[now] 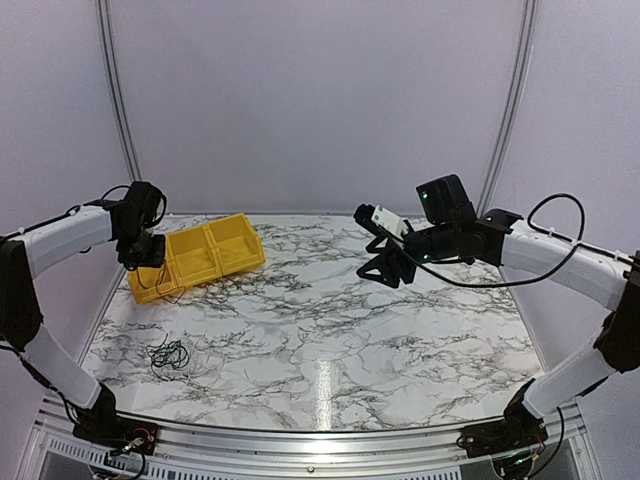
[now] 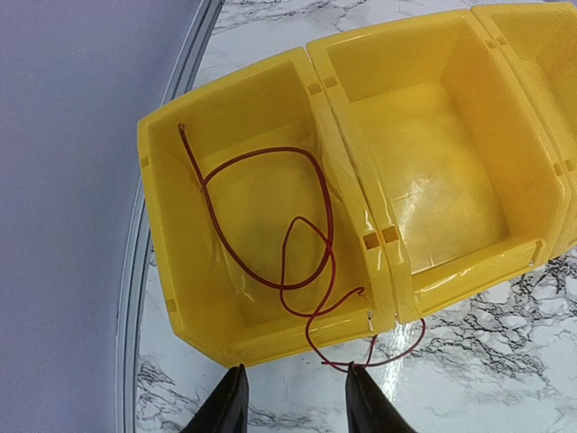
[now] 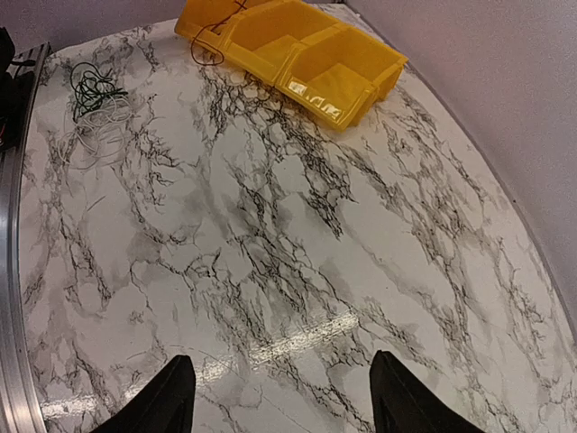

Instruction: Untangle the cables

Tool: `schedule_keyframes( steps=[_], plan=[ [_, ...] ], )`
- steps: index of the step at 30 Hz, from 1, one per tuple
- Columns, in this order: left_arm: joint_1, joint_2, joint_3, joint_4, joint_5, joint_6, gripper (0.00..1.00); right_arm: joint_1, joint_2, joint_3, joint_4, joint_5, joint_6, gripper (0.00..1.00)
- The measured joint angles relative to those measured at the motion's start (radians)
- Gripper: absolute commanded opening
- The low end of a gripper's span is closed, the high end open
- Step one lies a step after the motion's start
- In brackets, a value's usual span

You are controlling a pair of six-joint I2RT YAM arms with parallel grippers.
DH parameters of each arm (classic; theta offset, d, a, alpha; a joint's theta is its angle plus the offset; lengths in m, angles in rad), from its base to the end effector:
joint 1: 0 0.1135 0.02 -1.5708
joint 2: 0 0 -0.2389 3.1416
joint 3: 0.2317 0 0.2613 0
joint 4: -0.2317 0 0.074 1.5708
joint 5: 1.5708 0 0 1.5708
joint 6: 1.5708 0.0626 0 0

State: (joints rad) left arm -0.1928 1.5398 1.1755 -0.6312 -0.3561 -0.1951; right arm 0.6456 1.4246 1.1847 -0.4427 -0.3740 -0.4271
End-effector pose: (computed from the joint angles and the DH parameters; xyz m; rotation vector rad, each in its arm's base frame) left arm 0.3416 -0.0445 0.2064 -0.1358 2.4967 0.2985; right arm 0.2651 0.2283 0.2643 -1.3198 1.8250 0.5383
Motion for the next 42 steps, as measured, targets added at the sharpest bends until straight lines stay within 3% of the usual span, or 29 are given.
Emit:
schedule_keyframes(
  steps=[6,17,25,32,38,42],
  plan=[
    [0.0,-0.051,-0.047,0.001,0.061,-0.055,0.39,0.0,-0.066,-0.035,0.001,0.009,0.0,0.67],
    [0.0,-0.032,-0.167,0.005,0.183,-0.184,0.47,0.0,-0.09,-0.051,0.001,0.02,-0.005,0.67],
    [0.0,-0.007,-0.251,0.144,0.183,-0.32,0.4,0.0,-0.09,-0.051,0.001,0.02,-0.008,0.67],
    [0.0,0.057,-0.276,0.27,0.183,-0.406,0.3,0.0,-0.09,-0.051,0.001,0.021,-0.01,0.68],
    [0.0,0.106,-0.277,0.321,0.176,-0.441,0.01,0.0,-0.09,-0.055,0.001,0.024,-0.013,0.68],
    [0.0,0.098,-0.275,0.319,0.182,-0.452,0.0,0.0,-0.09,-0.056,0.001,0.029,-0.017,0.68]
  ],
)
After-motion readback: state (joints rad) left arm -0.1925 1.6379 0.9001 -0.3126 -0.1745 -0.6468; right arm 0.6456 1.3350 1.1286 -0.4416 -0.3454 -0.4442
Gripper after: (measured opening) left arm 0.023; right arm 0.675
